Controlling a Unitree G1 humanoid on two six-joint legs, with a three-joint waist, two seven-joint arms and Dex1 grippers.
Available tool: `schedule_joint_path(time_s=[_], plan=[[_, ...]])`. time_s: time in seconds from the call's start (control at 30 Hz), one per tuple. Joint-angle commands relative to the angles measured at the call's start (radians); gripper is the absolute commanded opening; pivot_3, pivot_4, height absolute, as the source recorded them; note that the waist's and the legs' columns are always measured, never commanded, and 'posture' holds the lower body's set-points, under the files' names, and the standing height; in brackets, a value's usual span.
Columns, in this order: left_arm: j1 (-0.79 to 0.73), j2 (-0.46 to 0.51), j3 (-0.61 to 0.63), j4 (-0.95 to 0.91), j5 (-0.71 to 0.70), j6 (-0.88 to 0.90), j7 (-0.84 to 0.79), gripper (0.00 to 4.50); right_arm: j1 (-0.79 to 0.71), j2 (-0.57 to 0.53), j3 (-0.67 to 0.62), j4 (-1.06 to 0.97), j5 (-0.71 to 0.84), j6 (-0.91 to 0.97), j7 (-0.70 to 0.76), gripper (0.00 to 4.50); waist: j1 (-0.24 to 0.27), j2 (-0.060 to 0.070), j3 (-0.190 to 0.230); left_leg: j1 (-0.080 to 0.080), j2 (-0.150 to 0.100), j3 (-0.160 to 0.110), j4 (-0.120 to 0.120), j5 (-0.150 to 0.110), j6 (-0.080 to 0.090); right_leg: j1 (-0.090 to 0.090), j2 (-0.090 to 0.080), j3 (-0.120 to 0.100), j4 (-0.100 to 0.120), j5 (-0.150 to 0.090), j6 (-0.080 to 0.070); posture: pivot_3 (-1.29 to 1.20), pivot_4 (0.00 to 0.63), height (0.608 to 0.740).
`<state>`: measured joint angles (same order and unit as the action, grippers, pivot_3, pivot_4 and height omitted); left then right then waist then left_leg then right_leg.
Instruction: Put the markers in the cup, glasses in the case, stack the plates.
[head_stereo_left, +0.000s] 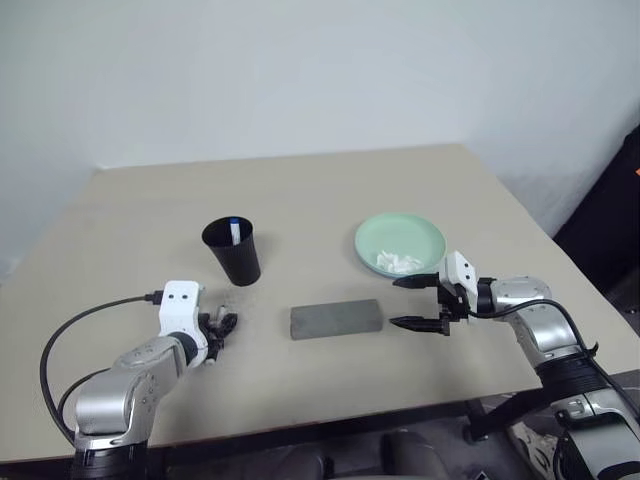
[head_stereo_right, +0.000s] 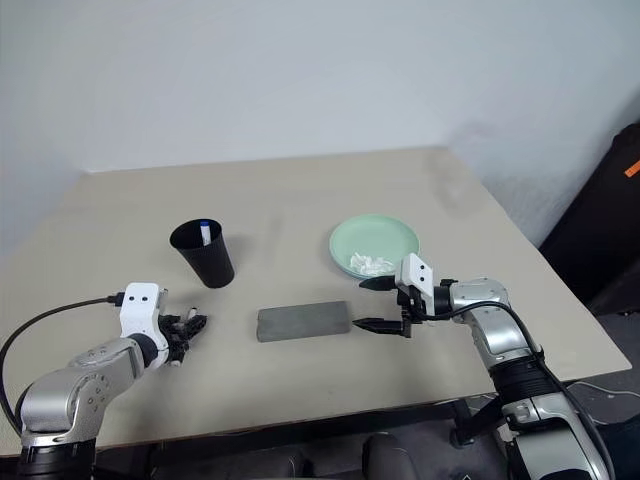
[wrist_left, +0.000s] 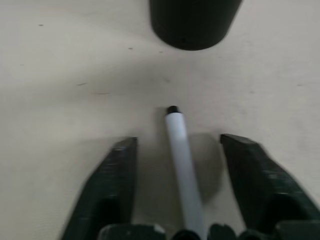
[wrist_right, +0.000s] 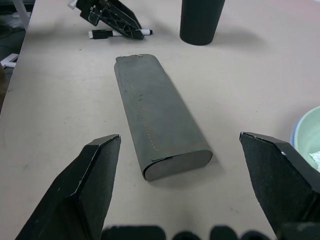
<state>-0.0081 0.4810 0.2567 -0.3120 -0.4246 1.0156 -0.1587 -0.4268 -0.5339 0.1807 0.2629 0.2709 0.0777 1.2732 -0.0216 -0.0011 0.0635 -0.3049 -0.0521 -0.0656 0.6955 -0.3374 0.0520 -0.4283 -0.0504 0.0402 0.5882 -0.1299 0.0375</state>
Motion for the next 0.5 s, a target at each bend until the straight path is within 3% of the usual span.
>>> schedule_joint_path(time_s=[0.03, 0.17, 0.43, 0.5], plan=[[-0.014, 0.005, -0.011, 0.009, 0.022, -0.001, -0.006, 1.23, -0.016, -0.003, -0.017, -0.03, 0.002, -0.013, -0.004, 4.13, 0.0, 0.0, 0.0, 0.0, 0.0, 0.0, 0.0, 0.0, 0.0, 0.0, 0.0, 0.0, 0.0, 0.0, 0.0, 0.0, 0.0, 0.74], [-0.025, 0.009, -0.009, 0.02, 0.042, -0.01, -0.016, 0.02, -0.016, -0.004, -0.017, -0.028, 0.002, -0.015, -0.007, 4.13, 0.0, 0.0, 0.0, 0.0, 0.0, 0.0, 0.0, 0.0, 0.0, 0.0, 0.0, 0.0, 0.0, 0.0, 0.0, 0.0, 0.0, 0.74], [-0.037, 0.027, -0.021, 0.011, 0.056, -0.032, -0.069, 0.02, -0.017, -0.003, -0.017, -0.025, 0.0, -0.018, -0.009, 4.13, 0.0, 0.0, 0.0, 0.0, 0.0, 0.0, 0.0, 0.0, -0.001, 0.0, 0.0, 0.0, 0.0, 0.0, 0.0, 0.0, 0.0, 0.74], [-0.045, 0.033, -0.039, -0.042, 0.006, -0.061, -0.158, 0.02, -0.017, -0.002, -0.016, -0.024, -0.001, -0.019, -0.009, 4.13, 0.0, 0.0, 0.0, 0.0, 0.0, 0.0, 0.0, 0.001, -0.001, 0.0, 0.0, 0.0, 0.0, 0.0, 0.0, 0.0, 0.0, 0.74]])
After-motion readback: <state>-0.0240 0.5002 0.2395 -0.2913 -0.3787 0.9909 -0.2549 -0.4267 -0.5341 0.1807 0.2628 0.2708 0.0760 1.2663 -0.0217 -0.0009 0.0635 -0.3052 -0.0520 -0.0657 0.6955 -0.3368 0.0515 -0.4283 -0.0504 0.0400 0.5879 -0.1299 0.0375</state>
